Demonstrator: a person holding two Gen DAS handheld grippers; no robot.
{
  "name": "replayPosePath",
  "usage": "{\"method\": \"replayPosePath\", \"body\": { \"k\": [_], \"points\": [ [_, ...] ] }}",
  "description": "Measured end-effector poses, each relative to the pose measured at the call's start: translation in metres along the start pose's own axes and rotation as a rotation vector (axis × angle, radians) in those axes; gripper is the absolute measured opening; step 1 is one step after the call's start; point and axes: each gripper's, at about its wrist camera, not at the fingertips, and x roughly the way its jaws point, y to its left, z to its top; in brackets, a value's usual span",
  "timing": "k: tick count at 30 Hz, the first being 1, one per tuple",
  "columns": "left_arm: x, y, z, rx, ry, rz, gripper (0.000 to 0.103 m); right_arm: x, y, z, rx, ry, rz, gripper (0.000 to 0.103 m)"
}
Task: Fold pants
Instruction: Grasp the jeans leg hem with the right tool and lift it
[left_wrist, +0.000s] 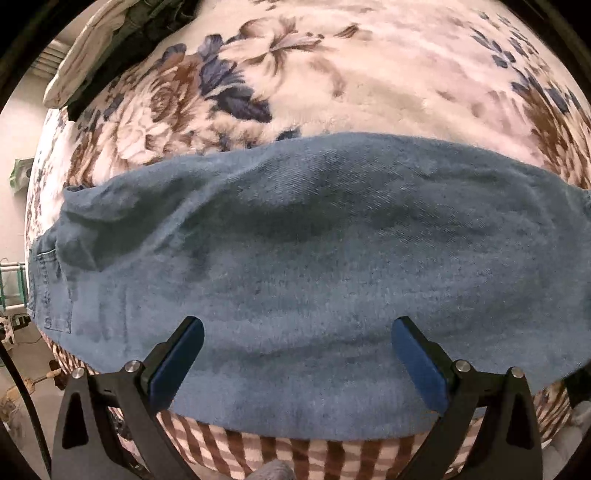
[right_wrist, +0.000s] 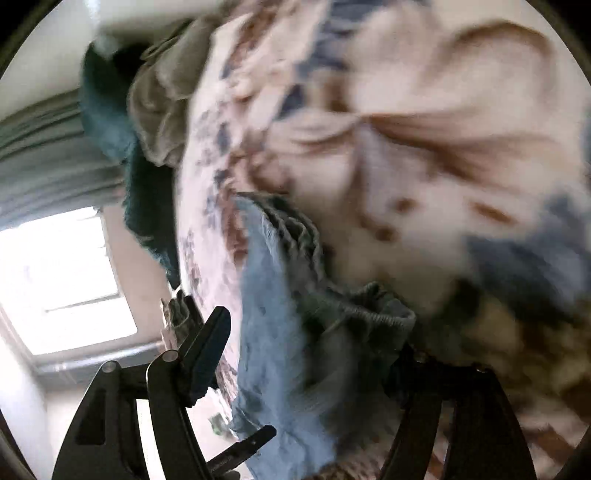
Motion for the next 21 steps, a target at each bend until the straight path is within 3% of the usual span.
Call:
{"method": "replayPosePath", "body": {
  "k": [6, 7, 8, 13, 17, 21],
  "points": [
    [0.027, -0.002, 0.014, 0.017, 0.037, -0.059, 0.103, 0.019, -0.009, 0.003, 0.008, 0.007, -0.031, 0.073],
    [0.027, -0.001, 0.015, 0.012, 0.032, -0.068, 0.103, 0.020, -0.002, 0.001, -0.014, -0.006, -0.047, 0.056],
    [0.026, -0.001, 0.016, 0.009, 0.028, -0.071, 0.103, 0.022, 0.009, 0.004, -0.048, -0.019, -0.091, 0.014],
    [0.018, 0.014, 0.012, -0.006, 0.014, -0.071, 0.103, 0.030, 0.038, -0.002, -0.174, -0.045, -0.263, 0.011],
    [0.003, 0.031, 0.009, -0.027, -0.011, -0.064, 0.103, 0.037, 0.063, -0.001, -0.164, -0.056, -0.267, 0.011],
    [-0.016, 0.050, 0.002, -0.048, -0.043, -0.070, 0.103, 0.033, 0.103, -0.018, -0.256, -0.061, -0.246, 0.011]
  ]
}}
